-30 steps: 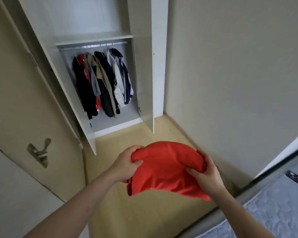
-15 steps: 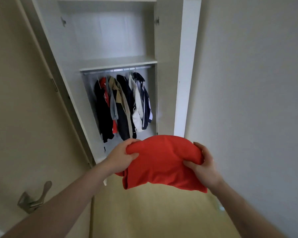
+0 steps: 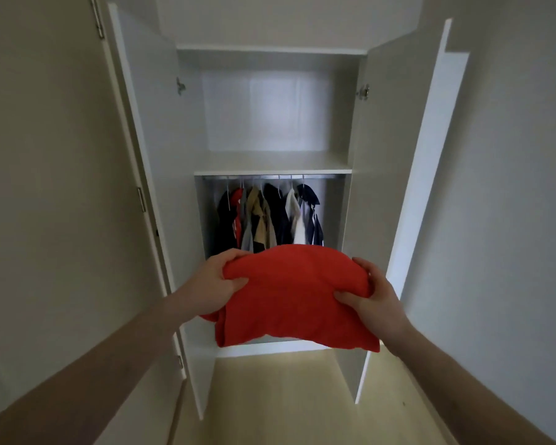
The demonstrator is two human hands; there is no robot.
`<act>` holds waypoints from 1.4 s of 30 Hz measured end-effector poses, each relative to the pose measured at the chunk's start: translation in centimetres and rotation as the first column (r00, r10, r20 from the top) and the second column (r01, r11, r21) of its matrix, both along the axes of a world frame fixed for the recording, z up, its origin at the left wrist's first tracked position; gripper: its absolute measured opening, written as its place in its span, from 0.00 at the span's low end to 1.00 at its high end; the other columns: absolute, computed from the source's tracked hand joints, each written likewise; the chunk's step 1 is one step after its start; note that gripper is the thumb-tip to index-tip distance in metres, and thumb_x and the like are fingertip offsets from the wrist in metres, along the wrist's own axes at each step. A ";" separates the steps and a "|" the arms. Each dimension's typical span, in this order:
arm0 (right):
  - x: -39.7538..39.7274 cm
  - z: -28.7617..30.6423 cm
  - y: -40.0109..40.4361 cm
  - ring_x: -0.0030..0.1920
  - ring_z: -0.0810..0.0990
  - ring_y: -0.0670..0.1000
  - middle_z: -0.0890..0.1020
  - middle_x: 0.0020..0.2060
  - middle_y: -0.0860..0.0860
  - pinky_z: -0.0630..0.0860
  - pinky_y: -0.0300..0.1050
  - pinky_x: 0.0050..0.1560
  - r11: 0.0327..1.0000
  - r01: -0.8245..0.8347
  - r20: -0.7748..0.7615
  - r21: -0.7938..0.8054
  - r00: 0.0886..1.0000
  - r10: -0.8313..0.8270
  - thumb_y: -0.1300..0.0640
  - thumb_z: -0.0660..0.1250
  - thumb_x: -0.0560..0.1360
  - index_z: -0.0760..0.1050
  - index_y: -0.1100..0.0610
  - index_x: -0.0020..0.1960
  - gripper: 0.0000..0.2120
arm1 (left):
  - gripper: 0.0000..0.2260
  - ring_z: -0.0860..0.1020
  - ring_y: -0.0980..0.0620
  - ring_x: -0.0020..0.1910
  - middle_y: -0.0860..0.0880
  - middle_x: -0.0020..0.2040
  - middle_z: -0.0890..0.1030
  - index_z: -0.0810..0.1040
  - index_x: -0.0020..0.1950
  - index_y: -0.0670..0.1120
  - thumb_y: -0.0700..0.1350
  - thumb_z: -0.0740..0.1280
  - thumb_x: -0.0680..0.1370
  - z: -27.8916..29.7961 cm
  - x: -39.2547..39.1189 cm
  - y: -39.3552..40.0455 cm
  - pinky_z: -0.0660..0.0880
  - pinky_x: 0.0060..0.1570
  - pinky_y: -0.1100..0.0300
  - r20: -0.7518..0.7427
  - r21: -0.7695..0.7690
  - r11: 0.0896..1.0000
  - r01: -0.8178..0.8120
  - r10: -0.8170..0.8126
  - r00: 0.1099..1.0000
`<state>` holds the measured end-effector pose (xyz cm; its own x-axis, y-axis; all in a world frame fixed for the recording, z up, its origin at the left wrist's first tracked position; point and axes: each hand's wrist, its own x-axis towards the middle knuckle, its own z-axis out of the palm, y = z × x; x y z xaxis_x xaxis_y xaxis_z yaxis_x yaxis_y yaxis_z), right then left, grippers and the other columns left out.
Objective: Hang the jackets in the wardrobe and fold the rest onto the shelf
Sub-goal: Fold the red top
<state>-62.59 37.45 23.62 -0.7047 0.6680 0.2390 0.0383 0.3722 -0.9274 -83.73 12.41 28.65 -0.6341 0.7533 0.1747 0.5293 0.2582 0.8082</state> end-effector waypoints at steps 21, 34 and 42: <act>-33.4 9.3 13.9 0.56 0.80 0.47 0.78 0.59 0.42 0.78 0.44 0.50 0.997 0.075 -0.133 -0.010 0.988 -0.075 0.57 0.81 0.70 0.71 0.42 0.71 0.34 | 0.18 0.82 0.57 0.52 0.54 0.55 0.84 0.80 0.61 0.56 0.36 0.71 0.77 9.1 -34.2 16.3 0.79 0.54 0.60 -0.104 0.159 0.987 -0.013 0.030 0.994; -53.3 10.6 29.7 0.56 0.81 0.49 0.79 0.60 0.47 0.79 0.43 0.50 0.997 -0.050 -0.144 -0.059 0.989 0.041 0.59 0.81 0.71 0.70 0.44 0.70 0.33 | 0.17 0.83 0.47 0.55 0.49 0.56 0.84 0.80 0.61 0.54 0.36 0.72 0.76 11.3 -52.1 30.7 0.80 0.60 0.48 -0.154 0.084 0.988 -0.131 0.143 0.978; -65.7 11.8 38.6 0.57 0.82 0.56 0.79 0.62 0.53 0.82 0.57 0.59 0.978 -0.154 -0.049 -0.140 0.988 0.148 0.60 0.81 0.70 0.69 0.48 0.74 0.37 | 0.16 0.82 0.50 0.52 0.50 0.55 0.82 0.79 0.63 0.51 0.37 0.70 0.78 12.8 -61.9 37.6 0.77 0.48 0.60 -0.206 -0.046 0.974 -0.223 0.209 0.956</act>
<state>-128.32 76.06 35.47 -0.7922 0.5839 0.1775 -0.0447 0.2346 -0.9711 -145.61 50.01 41.44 -0.7409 0.6164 0.2666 0.6027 0.4350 0.6690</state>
